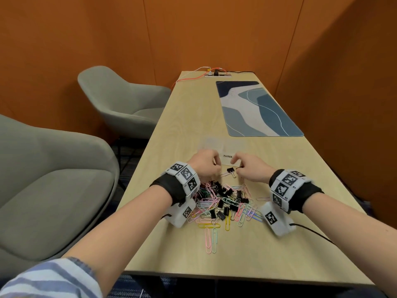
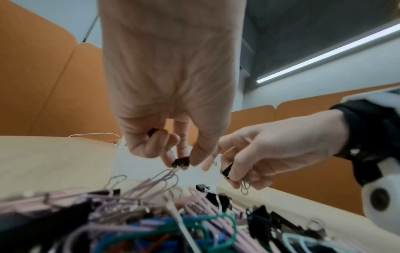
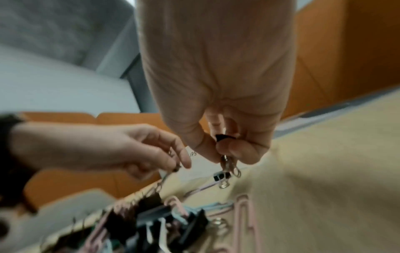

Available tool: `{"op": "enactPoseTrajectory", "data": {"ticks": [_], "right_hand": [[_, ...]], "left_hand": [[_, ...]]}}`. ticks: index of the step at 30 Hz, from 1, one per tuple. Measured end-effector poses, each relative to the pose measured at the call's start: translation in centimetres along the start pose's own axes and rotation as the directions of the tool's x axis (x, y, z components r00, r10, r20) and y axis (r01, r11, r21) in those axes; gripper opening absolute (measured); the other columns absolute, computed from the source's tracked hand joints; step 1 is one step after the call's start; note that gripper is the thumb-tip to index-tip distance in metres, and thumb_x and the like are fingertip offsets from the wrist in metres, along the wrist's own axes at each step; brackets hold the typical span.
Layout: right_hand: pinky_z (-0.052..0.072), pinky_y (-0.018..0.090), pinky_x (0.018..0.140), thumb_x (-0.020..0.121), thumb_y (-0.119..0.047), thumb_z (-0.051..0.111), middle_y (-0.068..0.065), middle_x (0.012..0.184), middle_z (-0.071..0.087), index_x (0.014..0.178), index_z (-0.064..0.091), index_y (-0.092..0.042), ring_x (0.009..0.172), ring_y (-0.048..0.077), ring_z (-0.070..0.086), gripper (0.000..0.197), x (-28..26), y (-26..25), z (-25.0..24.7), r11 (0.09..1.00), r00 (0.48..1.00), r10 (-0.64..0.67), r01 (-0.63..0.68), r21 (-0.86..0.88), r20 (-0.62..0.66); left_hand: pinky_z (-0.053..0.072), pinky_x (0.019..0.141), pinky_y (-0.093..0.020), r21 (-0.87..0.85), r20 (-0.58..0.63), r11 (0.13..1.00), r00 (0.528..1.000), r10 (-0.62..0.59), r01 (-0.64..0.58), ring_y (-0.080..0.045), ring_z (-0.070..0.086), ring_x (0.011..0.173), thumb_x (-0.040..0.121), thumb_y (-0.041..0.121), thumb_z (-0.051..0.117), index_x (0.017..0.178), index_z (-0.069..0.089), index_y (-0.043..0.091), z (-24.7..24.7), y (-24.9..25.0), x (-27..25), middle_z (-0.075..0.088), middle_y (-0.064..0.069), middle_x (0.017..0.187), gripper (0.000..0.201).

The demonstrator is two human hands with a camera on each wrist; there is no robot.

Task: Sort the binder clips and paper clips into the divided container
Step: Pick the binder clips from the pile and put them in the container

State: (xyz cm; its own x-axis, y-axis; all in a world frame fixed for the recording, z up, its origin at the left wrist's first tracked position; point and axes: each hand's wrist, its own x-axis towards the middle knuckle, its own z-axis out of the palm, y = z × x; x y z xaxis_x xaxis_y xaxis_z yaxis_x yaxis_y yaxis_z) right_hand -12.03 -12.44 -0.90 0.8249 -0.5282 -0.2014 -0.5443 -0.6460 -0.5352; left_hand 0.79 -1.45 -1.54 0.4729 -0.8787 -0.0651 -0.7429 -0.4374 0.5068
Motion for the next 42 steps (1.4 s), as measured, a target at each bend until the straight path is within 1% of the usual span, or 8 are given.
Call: {"op": "enactPoseTrajectory", "data": {"ticks": [3,6,10,17,21,26,32,42], "right_hand": [[0.047,0.036,0.092,0.087,0.001,0.042,0.017,0.123,0.055,0.124,0.054,-0.008,0.109,0.03,0.056,0.04,0.6,0.0,0.7,0.953,0.995,-0.095,0.103,-0.285,0.043],[0.048,0.04,0.09,0.088,0.0,0.044,0.016,0.112,0.055,0.113,0.06,-0.009,0.104,0.035,0.057,0.03,1.0,0.2,1.5,0.912,0.989,-0.132,0.146,-0.385,0.062],[0.05,0.039,0.085,0.087,0.0,0.048,0.012,0.108,0.058,0.106,0.058,-0.013,0.098,0.032,0.059,0.025,1.2,0.4,1.7,0.889,0.981,-0.19,0.185,-0.419,0.031],[0.049,0.026,0.059,0.084,-0.012,0.065,0.006,0.092,0.061,0.09,0.05,-0.011,0.076,0.021,0.058,0.016,1.0,-0.1,-0.6,0.943,0.989,-0.11,0.136,-0.305,0.101],[0.046,0.017,0.038,0.081,-0.008,0.069,0.001,0.075,0.054,0.085,0.05,-0.009,0.053,0.012,0.056,0.019,0.8,-0.5,-2.4,0.975,0.975,-0.005,0.054,-0.215,0.221],[0.046,0.014,0.039,0.081,-0.005,0.069,0.006,0.067,0.06,0.084,0.056,-0.007,0.033,0.001,0.054,0.013,1.3,-1.7,-5.7,1.0,0.974,0.0,-0.001,0.007,0.226],[0.054,0.02,0.045,0.081,0.0,0.068,0.008,0.061,0.056,0.076,0.059,-0.005,0.043,0.011,0.053,0.011,4.5,-3.4,-7.5,0.975,0.992,0.053,-0.076,0.209,0.114],[0.055,0.032,0.068,0.084,-0.003,0.064,0.01,0.062,0.058,0.088,0.062,0.0,0.056,0.019,0.054,0.006,9.5,-7.3,-3.7,0.988,0.997,0.068,-0.072,0.139,0.03]], "left_hand": [[0.042,0.081,-0.024,0.002,-0.006,0.999,0.999,0.047,-0.047,-0.021,0.059,0.095,0.088,0.013,0.053,0.105,0.069,0.007,-0.7,-0.2,0.0,0.069,-0.01,0.109,0.024],[0.037,0.079,-0.022,-0.021,-0.01,0.999,0.999,0.034,-0.034,-0.023,0.06,0.1,0.094,0.021,0.051,0.109,0.067,0.004,-1.3,-0.6,0.2,0.068,-0.012,0.111,0.028],[0.037,0.073,-0.026,-0.191,-0.069,0.979,0.994,-0.091,0.076,-0.01,0.049,0.068,0.096,0.031,0.051,0.102,0.062,0.008,-2.3,-1.2,0.5,0.059,-0.004,0.094,0.026],[0.043,0.056,-0.025,-0.318,-0.16,0.926,0.952,-0.262,0.202,-0.017,0.05,0.064,0.093,0.024,0.048,0.085,0.054,0.012,-5.2,-0.8,3.3,0.058,-0.005,0.085,0.016],[0.056,0.076,-0.035,-0.236,-0.062,0.936,0.957,-0.282,0.261,-0.024,0.057,0.066,0.088,0.017,0.052,0.084,0.057,0.009,-5.3,0.0,5.0,0.059,-0.009,0.08,0.011],[0.057,0.086,-0.035,-0.173,0.041,0.946,0.961,-0.273,0.276,-0.023,0.062,0.072,0.088,0.019,0.059,0.091,0.069,0.002,-5.4,0.8,5.9,0.063,-0.006,0.068,0.021],[0.057,0.089,-0.04,-0.383,0.076,0.875,0.954,-0.29,0.297,-0.031,0.064,0.084,0.098,0.017,0.035,0.099,0.06,-0.001,-5.4,0.6,6.1,0.063,-0.014,0.083,0.031],[0.055,0.068,-0.032,-0.316,-0.204,0.938,0.955,-0.216,0.144,-0.019,0.061,0.071,0.094,0.018,0.045,0.1,0.067,0.007,-6.7,-2.9,2.2,0.065,-0.005,0.083,0.025]]}}
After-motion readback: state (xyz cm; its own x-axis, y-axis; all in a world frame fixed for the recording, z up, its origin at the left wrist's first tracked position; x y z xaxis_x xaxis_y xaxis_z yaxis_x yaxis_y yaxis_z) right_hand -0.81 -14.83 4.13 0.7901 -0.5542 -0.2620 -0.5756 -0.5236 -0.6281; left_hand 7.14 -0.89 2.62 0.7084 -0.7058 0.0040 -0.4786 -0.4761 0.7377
